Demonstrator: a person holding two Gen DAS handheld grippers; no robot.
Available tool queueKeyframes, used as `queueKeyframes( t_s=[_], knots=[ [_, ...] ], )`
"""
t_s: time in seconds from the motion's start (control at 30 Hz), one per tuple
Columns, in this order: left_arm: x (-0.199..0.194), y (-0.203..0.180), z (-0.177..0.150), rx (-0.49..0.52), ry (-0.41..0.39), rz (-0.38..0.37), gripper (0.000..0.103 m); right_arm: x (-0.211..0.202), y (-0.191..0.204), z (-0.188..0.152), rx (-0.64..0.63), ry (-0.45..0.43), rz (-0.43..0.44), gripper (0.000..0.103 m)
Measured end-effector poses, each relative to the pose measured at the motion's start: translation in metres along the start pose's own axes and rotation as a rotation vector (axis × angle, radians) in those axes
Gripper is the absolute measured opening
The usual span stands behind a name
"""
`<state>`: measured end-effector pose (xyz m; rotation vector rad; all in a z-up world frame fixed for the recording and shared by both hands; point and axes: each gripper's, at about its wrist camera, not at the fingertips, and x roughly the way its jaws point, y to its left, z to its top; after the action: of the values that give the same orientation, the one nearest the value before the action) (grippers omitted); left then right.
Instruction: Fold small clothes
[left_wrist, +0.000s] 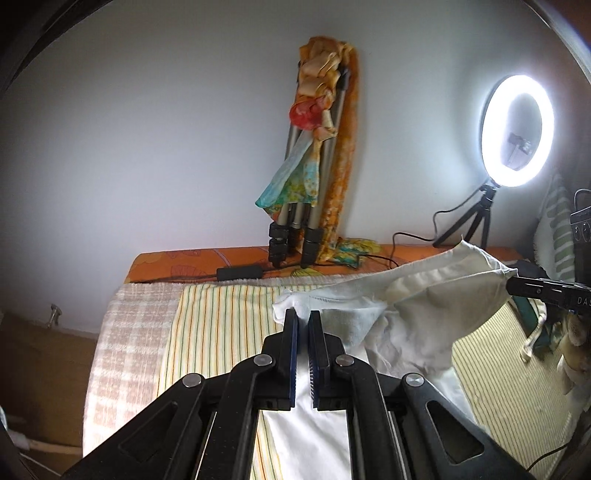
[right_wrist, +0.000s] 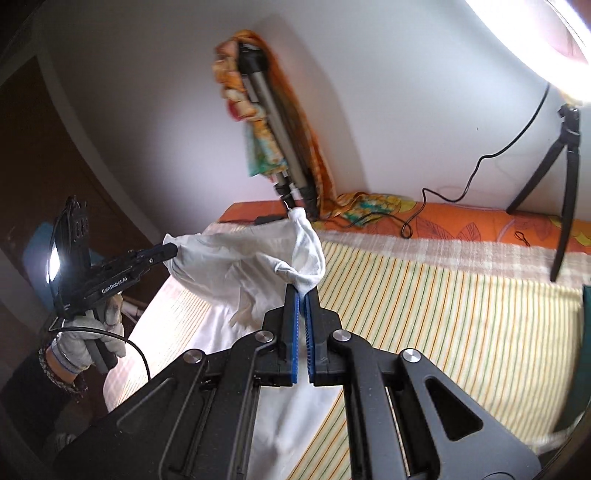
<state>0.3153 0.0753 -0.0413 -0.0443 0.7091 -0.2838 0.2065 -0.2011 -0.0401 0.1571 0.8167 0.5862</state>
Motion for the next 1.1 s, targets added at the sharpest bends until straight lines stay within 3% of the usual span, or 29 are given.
queueKeyframes(
  t_s=[0.17,0.43,0.57,0.77,0.87,0.97,1.1],
  knots=[
    [-0.042,-0.008,-0.034,-0.007,-0.004,-0.008,0.002,-0.028,0.028,-0.04,-0.04,0.009,-0.004,0.005],
    [-0.077,-0.018,-0.12,0.021,0.076,-0.005,0.002,-0.047,0.051,-0.125,-0.111,0.068,-0.028,0.005],
    [-0.081,-0.014,-0.154,0.026,0.121,0.019,0.002,-0.045,0.058,-0.162,-0.174,0.11,-0.088,0.005],
    [-0.097,-0.018,-0.183,0.101,0.149,0.028,0.003,-0.051,0.063,-0.189,-0.26,0.124,-0.163,0.005],
    [-0.109,-0.014,-0.19,0.102,0.151,0.03,0.011,-0.06,0.057,-0.198,-0.253,0.142,-0.178,0.005],
    [-0.122,0.0,-0.19,0.037,0.132,0.019,0.03,-0.068,0.043,-0.198,-0.148,0.146,-0.128,0.006],
    [-0.121,0.031,-0.182,-0.182,0.141,-0.04,0.04,-0.069,0.019,-0.193,0.037,0.136,-0.02,0.042]
  ],
)
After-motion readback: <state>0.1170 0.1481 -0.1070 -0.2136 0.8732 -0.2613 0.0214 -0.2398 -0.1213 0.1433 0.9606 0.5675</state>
